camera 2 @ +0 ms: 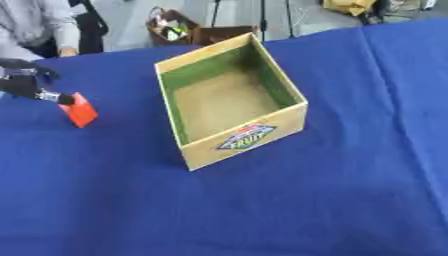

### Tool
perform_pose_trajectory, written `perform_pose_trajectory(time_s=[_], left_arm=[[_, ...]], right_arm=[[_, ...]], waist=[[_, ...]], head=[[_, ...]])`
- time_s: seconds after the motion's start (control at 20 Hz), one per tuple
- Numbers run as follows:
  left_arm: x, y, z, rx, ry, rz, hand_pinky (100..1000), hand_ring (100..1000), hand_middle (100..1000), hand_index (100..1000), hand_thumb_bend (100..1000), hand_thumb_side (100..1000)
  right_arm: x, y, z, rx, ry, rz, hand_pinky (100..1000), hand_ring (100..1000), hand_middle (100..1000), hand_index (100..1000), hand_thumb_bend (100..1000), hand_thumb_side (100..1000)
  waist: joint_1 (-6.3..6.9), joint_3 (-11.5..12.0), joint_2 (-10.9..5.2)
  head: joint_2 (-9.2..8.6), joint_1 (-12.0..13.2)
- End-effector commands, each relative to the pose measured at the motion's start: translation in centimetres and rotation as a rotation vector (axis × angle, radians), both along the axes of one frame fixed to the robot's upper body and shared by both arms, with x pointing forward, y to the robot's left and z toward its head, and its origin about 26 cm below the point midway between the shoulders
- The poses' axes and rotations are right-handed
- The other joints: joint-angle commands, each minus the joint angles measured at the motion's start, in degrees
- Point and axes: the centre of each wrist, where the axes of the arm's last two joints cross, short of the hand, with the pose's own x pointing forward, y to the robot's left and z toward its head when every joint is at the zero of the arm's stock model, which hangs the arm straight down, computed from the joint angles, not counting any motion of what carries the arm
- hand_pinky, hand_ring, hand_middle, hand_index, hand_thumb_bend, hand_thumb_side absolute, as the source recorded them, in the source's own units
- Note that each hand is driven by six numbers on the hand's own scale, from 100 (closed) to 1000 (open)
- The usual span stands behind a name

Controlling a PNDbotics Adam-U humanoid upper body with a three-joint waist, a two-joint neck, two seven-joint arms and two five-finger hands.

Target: Pick up objects on the table and place them in the box.

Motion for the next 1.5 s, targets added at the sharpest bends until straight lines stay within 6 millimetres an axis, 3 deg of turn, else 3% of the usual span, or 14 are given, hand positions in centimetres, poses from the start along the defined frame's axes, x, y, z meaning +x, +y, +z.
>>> perform_pose_trajectory(time_s=[0.05,0.65,1.05,1.4,1.5], left_arm=[[-0.3,0.8,1.4,0.027,-0.046,0.038,528,773,842,1000,894,964],[0.4,0.3,0.4,-0.006,-0.068,0.033,513,760,812,984,863,968],[0.4,0.0,1.0,0.078,-0.028,0.040,443,675,667,879,767,913],[0.6,-0.3,1.1,0.090,-0.015,0.028,399,617,599,840,706,900],[0.6,-0.4,1.0,0.081,-0.024,0.021,360,592,573,813,640,891]], right_arm=[[-0.2,0.1,0.8,-0.017,-0.028,0.004,560,406,388,600,100,649],[-0.1,0.3,0.8,-0.023,-0.031,-0.002,564,405,385,600,100,644],[-0.1,0.4,0.8,-0.018,-0.026,-0.006,566,406,385,598,100,644],[-0.1,0.3,0.8,-0.013,-0.025,-0.005,567,406,386,598,100,645],[-0.1,0.3,0.8,-0.010,-0.024,-0.006,567,406,385,598,100,645]], waist=[[-0.01,-0.16,-0.70],[0.41,-0.79,0.90],[0.45,-0.44,0.71],[0.48,-0.69,0.36],[0.50,-0.82,0.36]], head=[[-0.46,0.45],[-0.88,1.18],[-0.60,1.28],[-0.95,1.45],[-1.07,1.50]])
